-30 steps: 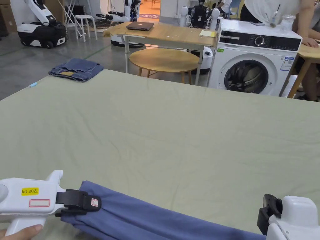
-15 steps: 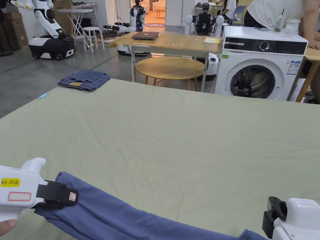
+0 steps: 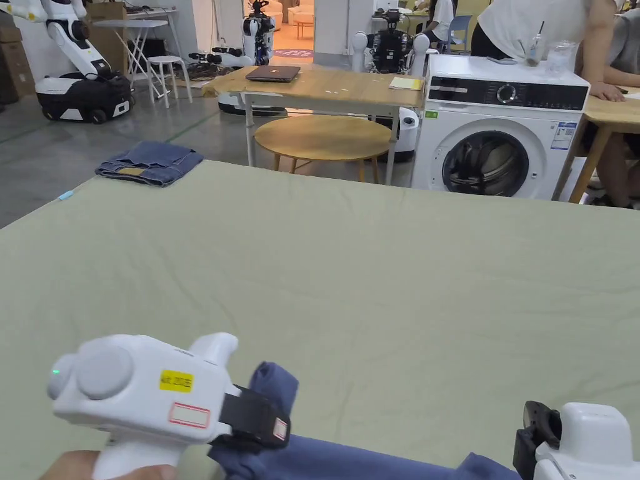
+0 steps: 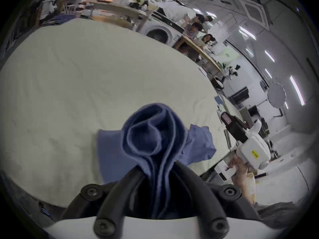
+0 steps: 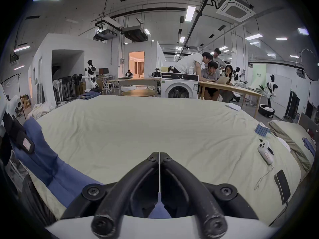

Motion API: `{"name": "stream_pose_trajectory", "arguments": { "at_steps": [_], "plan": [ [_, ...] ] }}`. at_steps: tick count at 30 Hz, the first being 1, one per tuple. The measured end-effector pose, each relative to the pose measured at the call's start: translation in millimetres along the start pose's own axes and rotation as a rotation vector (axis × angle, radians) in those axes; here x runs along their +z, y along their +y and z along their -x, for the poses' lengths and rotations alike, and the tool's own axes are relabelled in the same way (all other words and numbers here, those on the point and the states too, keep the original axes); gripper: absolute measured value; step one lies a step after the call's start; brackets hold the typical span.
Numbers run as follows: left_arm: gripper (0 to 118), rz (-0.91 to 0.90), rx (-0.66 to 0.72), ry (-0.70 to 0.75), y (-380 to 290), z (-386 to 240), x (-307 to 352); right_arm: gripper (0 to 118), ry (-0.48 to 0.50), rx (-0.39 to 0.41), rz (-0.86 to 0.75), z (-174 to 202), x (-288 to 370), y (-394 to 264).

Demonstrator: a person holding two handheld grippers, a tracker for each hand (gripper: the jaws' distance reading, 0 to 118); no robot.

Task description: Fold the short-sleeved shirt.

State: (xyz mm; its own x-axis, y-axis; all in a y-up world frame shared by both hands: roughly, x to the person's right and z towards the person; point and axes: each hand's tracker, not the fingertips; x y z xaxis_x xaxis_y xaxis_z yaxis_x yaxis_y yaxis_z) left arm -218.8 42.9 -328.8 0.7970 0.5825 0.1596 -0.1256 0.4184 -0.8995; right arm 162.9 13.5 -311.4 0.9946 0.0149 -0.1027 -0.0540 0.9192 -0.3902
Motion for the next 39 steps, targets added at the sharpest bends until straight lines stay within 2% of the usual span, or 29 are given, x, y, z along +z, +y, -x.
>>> {"name": "stream_pose_trajectory", "arguments": {
  "at_steps": [7,12,14,17,19,25,26,29,34,39],
  "plan": [
    [1,0.162,0.047,0.068,-9,-9,-101,0,-0.018,-0.012,0.026,-7,0,-8],
    [2,0.168,0.084,0.176,-17,-7,-140,0,-0.029,-0.025,0.038,-10,1,-11],
    [11,0.149,0.086,0.184,-19,-9,-140,0,-0.029,-0.027,0.040,-10,2,-12],
    [35,0.133,0.096,0.121,-19,-15,-131,0,-0.030,-0.021,0.045,-11,3,-12],
    [38,0.139,0.088,0.118,-17,-19,-121,0,-0.027,-0.023,0.048,-11,3,-13],
    [38,0.045,0.113,0.033,-13,-20,-65,0,-0.030,-0.029,0.050,-14,6,-12],
    [34,0.021,0.102,0.030,-13,-19,-57,0,-0.031,-0.033,0.048,-14,7,-12],
    [9,-0.001,0.080,0.051,-10,-15,-50,0,-0.030,-0.045,0.049,-15,7,-12],
    [4,0.041,0.091,0.082,-16,4,-85,0,-0.025,-0.057,0.053,-15,7,-13],
    [4,0.097,0.157,-0.095,-28,10,-125,0,-0.024,-0.057,0.059,-16,7,-15]
  ]
}}
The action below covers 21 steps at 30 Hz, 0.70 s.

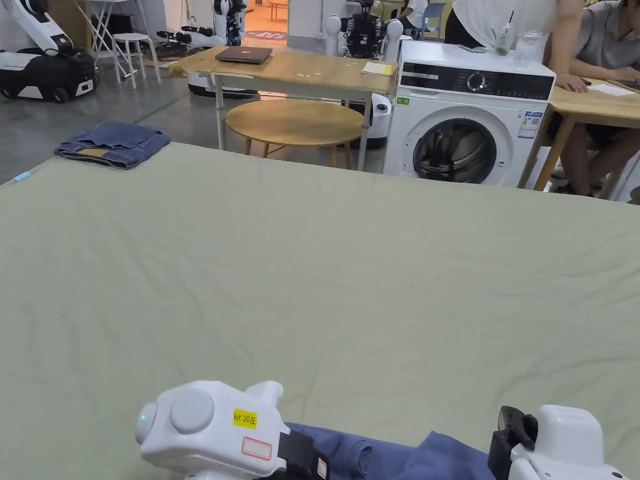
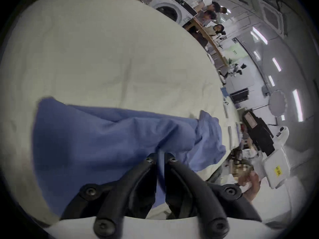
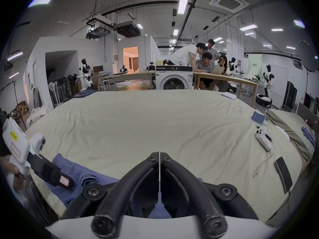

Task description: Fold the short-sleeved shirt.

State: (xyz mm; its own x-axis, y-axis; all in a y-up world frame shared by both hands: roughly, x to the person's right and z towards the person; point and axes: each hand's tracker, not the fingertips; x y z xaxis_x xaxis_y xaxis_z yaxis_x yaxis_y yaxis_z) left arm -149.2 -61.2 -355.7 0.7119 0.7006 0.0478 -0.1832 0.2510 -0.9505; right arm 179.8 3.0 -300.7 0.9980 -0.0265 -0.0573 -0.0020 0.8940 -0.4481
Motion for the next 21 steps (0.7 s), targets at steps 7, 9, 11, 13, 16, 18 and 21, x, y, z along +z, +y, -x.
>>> {"name": "stream_pose_trajectory", "arguments": {
  "at_steps": [7,9,11,13,16,18,21],
  "plan": [
    [4,0.042,-0.006,-0.081,-10,2,-48,0,-0.010,0.008,0.011,-4,-1,-3],
    [3,0.028,0.004,-0.116,-10,6,-55,0,-0.012,0.000,0.020,-7,-3,-5],
    [2,0.004,0.060,-0.185,-10,8,-60,0,-0.016,-0.007,0.024,-8,-3,-6],
    [0,0.018,0.041,-0.144,-8,6,-67,0,-0.017,-0.011,0.029,-9,-4,-7],
    [0,0.021,-0.040,-0.086,-9,-6,-70,0,-0.020,-0.014,0.038,-10,-5,-8],
    [0,0.024,-0.043,-0.075,-9,-9,-67,0,-0.021,-0.015,0.040,-11,-5,-9],
    [0,0.032,-0.043,-0.080,-5,-12,-50,0,-0.020,-0.014,0.037,-12,-4,-8]
  ]
}}
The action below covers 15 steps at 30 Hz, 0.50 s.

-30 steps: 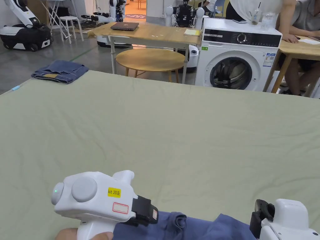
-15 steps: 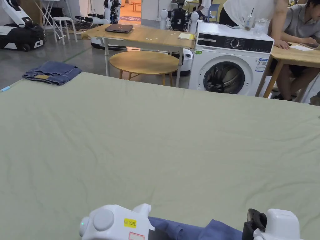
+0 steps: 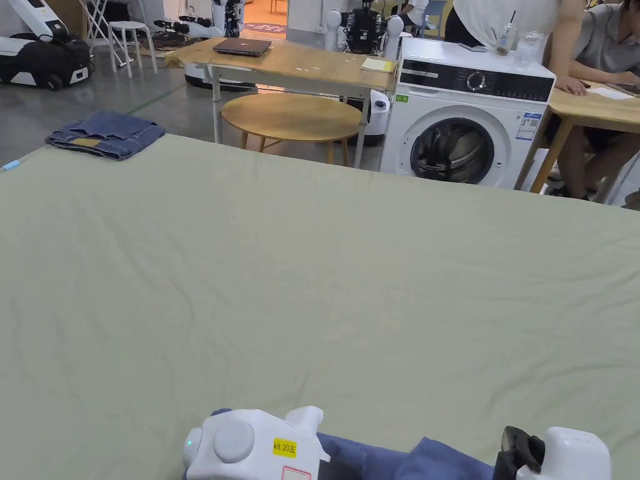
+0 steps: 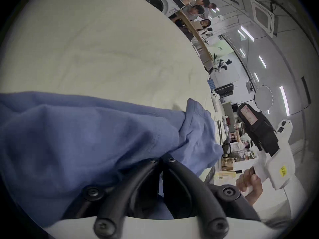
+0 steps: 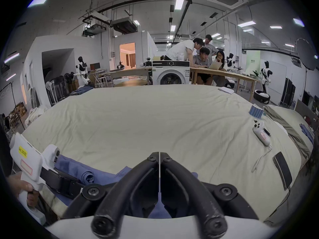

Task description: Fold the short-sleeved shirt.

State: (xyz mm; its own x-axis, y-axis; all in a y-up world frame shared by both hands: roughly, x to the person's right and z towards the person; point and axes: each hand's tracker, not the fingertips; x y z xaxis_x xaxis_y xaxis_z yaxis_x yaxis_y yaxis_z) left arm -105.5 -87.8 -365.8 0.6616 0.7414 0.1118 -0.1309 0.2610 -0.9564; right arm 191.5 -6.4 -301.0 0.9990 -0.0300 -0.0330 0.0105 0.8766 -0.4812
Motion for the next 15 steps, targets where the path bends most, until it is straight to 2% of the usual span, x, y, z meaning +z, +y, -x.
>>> {"name": "stream_pose_trajectory", "arguments": {
  "at_steps": [5,11,15],
  "plan": [
    [0,-0.126,-0.018,-0.033,9,5,71,0,0.009,0.002,-0.022,-1,2,6],
    [0,-0.223,-0.019,0.079,13,43,156,0,0.027,0.015,-0.086,4,7,12],
    [2,-0.243,0.032,0.090,5,72,186,1,0.042,0.012,-0.146,9,13,15]
  ]
}}
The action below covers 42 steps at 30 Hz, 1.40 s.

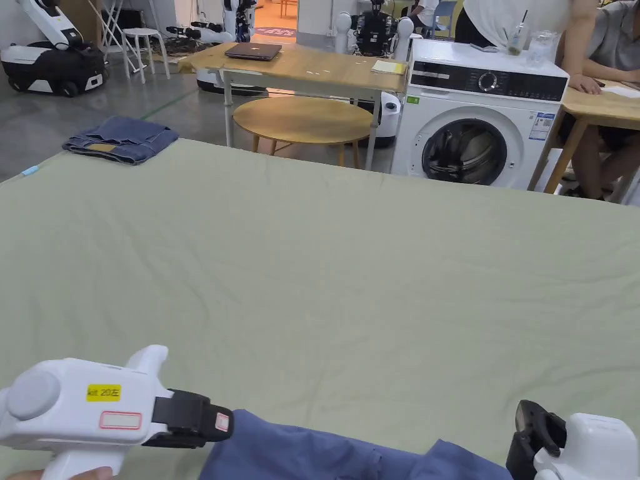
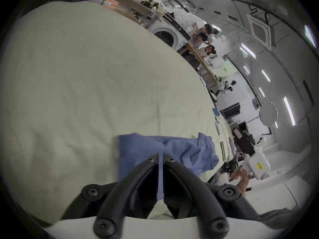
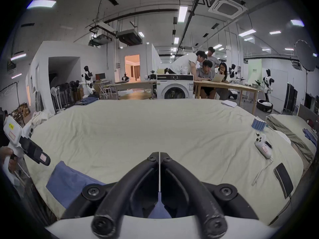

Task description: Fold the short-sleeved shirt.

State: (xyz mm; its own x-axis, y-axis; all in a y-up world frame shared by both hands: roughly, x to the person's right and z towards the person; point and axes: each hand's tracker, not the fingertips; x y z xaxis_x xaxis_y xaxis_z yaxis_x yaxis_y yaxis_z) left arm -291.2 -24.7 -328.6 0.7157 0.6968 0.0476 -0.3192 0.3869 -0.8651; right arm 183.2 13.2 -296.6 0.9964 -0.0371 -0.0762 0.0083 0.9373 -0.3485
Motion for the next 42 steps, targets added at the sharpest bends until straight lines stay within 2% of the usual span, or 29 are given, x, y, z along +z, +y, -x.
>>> {"name": "stream_pose_trajectory", "arguments": {
  "at_steps": [1,2,3,6,8,11,14,17,19,21,23,30,35,42],
  "plan": [
    [10,0.000,0.016,-0.004,-2,8,4,0,0.006,-0.001,-0.009,1,0,1],
    [25,0.004,0.031,-0.006,-4,16,7,1,0.010,0.001,-0.008,3,0,3],
    [33,0.013,0.041,-0.007,-5,23,7,1,0.012,0.003,-0.008,4,-1,4],
    [43,0.051,0.047,-0.062,-11,38,-1,1,0.021,0.010,-0.003,8,-3,4],
    [46,0.080,0.073,-0.091,-15,48,-14,1,0.026,0.010,0.000,9,-4,4],
    [46,0.136,0.137,-0.126,-23,62,-39,1,0.032,0.011,0.003,11,-3,3],
    [46,0.133,0.217,-0.360,-26,79,-65,0,0.035,0.017,0.010,12,-3,1],
    [42,0.085,0.239,-0.372,-26,86,-76,1,0.033,0.015,0.017,12,-3,0],
    [39,0.061,0.221,-0.336,-26,80,-77,1,0.032,0.012,0.019,12,-1,0],
    [12,0.071,0.198,-0.213,-27,73,-77,1,0.031,0.015,0.027,12,-1,-1],
    [6,0.063,0.222,-0.246,-29,72,-74,1,0.031,0.019,0.034,12,-2,-2],
    [2,0.011,0.193,-0.237,-25,49,-43,1,0.031,0.023,0.041,11,-1,-1],
    [2,-0.034,0.118,-0.173,-6,25,7,1,0.033,0.021,0.035,10,-2,2],
    [2,-0.109,0.076,0.070,24,-15,79,1,0.067,0.010,0.031,14,-4,7]
  ]
}}
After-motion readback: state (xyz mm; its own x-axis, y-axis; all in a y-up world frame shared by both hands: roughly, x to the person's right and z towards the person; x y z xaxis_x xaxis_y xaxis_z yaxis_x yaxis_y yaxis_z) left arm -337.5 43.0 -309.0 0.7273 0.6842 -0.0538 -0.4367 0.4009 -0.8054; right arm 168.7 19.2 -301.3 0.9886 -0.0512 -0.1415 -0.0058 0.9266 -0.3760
